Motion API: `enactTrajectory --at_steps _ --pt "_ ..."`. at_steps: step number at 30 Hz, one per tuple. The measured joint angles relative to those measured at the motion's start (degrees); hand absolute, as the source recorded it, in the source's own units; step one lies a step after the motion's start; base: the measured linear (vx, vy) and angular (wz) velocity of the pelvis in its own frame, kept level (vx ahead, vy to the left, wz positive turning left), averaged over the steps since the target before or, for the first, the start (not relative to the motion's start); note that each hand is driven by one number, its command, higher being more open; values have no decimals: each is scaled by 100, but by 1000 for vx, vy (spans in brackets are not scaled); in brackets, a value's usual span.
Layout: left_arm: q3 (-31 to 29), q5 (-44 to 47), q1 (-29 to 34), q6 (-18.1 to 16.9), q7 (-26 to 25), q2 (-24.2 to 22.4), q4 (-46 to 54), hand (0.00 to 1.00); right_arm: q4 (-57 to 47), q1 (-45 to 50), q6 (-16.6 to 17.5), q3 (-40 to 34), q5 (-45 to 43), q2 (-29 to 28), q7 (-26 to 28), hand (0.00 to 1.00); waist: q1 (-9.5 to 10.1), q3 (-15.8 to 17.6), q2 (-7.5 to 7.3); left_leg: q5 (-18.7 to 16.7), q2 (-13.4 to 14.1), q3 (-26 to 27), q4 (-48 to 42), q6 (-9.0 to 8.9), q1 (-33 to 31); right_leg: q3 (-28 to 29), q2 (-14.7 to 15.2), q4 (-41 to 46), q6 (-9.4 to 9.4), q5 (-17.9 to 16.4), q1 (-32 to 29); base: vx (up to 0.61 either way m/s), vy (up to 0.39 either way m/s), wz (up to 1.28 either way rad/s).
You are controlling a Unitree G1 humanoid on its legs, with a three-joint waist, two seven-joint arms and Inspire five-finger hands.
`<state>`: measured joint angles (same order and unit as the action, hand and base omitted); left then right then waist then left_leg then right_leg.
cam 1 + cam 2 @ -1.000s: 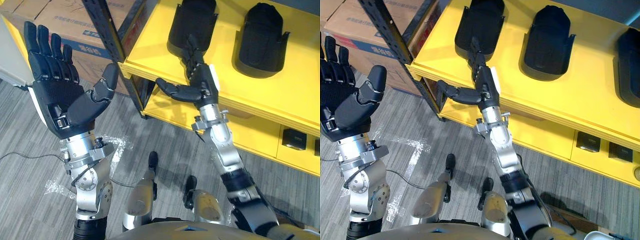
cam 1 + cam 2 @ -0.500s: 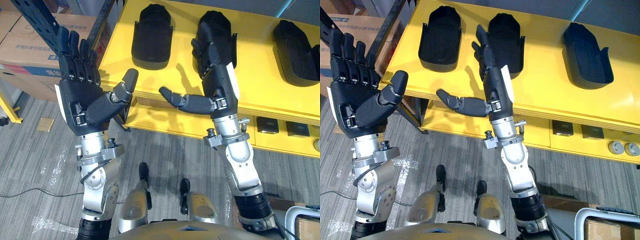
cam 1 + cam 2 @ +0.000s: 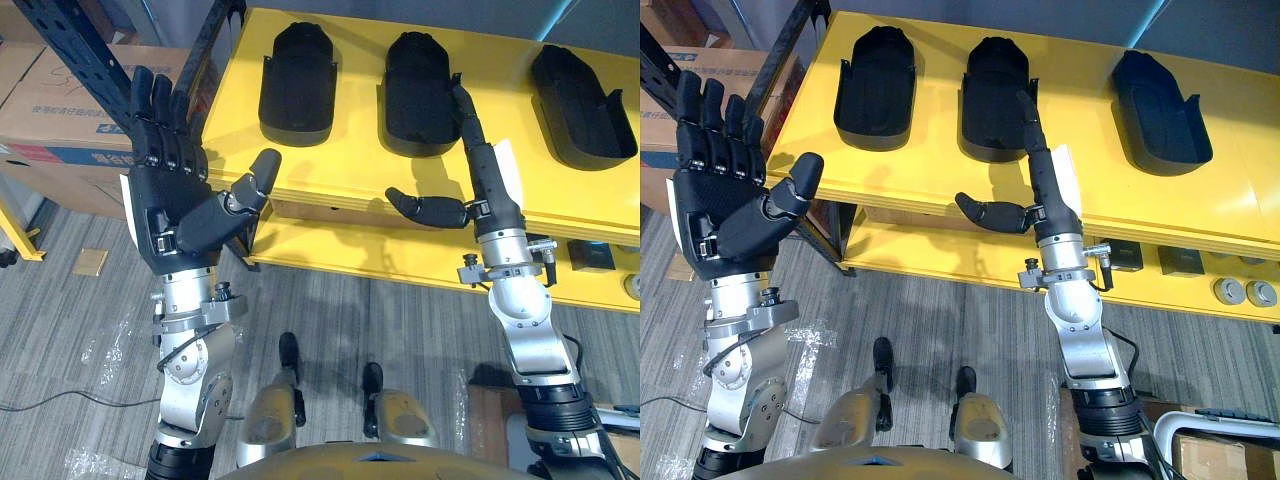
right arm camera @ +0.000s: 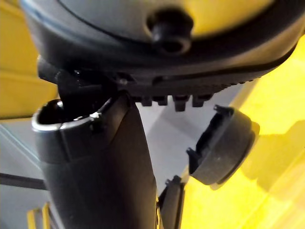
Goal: Walk over and take three plastic housings, then place them on the shelf
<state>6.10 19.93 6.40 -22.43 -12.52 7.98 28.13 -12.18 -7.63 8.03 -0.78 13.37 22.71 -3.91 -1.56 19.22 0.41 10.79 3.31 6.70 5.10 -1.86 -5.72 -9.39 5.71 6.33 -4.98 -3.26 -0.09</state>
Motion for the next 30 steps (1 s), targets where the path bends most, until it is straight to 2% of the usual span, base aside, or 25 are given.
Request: enactTrajectory --at_steps 7,11,13,17,22,26,30 --pt "-5 90 0 51 174 137 -3 100 26 -113 2 8 196 437 452 100 11 -10 1 8 -5 6 -1 16 -14 3 0 -38 -2 43 2 0 0 0" --pt "17 98 -2 234 286 157 -136 100 317 -491 72 43 204 503 493 100 8 -113 6 17 -4 10 -1 28 -12 5 0 -43 0 48 3 0 0 0" --pt "47 98 -1 274 312 157 -172 100 411 -613 104 97 257 632 474 100 22 -126 9 8 -4 6 0 15 -8 3 -1 -42 0 48 8 0 0 0" --pt "120 102 -4 283 337 157 -183 100 718 -883 134 290 898 763 229 100 57 -128 12 8 -9 0 0 15 -14 0 0 -49 2 52 7 0 0 0" --pt "200 198 -8 283 399 160 -184 100 1092 -1145 120 343 898 819 -47 100 130 -138 30 23 -30 -36 0 28 -68 -34 13 -58 -1 54 -23 4 0 3" --pt "206 199 -22 283 411 160 -300 100 1245 -1407 -5 352 897 820 -33 100 137 -156 58 82 -45 -69 -2 84 -155 -63 21 -56 -8 74 -91 8 -3 6" --pt "225 211 -25 287 410 159 -464 100 1640 -1641 -281 428 896 820 -24 100 148 -165 75 122 -61 -91 -3 100 -158 -89 36 -42 -8 74 -89 12 -3 2"
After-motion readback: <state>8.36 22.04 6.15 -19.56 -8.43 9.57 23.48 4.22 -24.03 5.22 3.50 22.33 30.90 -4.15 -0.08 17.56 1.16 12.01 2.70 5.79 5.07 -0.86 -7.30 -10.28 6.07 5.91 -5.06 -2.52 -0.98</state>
